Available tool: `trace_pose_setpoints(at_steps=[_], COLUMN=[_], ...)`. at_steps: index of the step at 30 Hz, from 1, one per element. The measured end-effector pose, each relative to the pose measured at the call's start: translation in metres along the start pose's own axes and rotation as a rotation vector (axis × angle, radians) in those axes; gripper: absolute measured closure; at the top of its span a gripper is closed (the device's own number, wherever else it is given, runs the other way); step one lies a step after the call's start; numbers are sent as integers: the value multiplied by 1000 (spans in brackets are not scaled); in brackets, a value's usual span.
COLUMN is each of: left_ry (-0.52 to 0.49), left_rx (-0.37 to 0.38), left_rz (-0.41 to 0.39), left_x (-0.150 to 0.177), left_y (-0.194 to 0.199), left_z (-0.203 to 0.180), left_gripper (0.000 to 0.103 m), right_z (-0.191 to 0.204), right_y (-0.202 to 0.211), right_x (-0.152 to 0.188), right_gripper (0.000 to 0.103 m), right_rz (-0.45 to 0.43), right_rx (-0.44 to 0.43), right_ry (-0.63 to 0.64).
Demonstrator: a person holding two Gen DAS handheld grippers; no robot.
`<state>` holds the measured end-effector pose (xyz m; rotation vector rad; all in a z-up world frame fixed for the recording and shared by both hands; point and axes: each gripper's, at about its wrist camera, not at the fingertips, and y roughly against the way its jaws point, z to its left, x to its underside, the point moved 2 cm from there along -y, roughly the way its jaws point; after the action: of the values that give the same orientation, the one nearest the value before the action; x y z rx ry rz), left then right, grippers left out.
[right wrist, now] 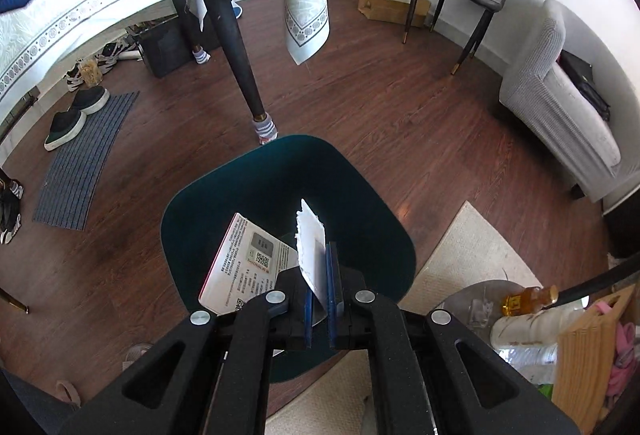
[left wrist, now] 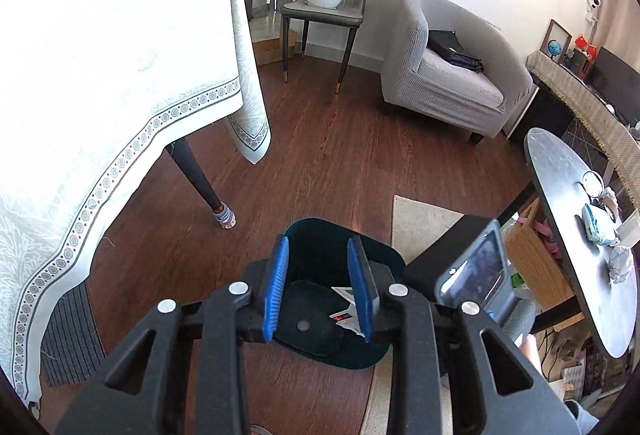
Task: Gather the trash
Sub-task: 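Open both grippers to drop the lid and cardboard into the bin, then move both grippers back to the table toward the crumpled paper and wipes pack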
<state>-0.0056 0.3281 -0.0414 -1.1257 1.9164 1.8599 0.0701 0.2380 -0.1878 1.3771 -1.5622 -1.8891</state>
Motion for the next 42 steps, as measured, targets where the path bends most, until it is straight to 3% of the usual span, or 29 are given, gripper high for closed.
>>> trace_pose_setpoints(at_steps=[2, 4, 5, 17, 27, 35, 42], left_ry=[8, 9, 12, -1, -17, -35, -54], left_rx=[12, 19, 25, 52, 36, 64, 85], left_rz=[-10, -25, -31, -155, -210, -267, -264], left_x=[-3, -6, -7, -21, -28, -31, -30], left_y=[5, 10, 11, 47, 58, 70, 63], left_z=[-3, -5, -6, -18, -38, -67, -94], left_gripper=[71, 71, 71, 66, 63, 60, 53], right_z=[6, 8, 8, 11, -3, -39, -91], right_y=[-10, -15, -17, 6, 80, 150, 196], right_x=[4, 5, 6, 3, -7, -4, 16], right_gripper=[92, 54, 49, 48, 45, 45, 43], right_rz=[28, 27, 26, 1, -149, -277, -346], right_rx=[7, -18, -28, -98, -114, -62, 29], right_ry=[5, -11, -19, 10, 7, -41, -97])
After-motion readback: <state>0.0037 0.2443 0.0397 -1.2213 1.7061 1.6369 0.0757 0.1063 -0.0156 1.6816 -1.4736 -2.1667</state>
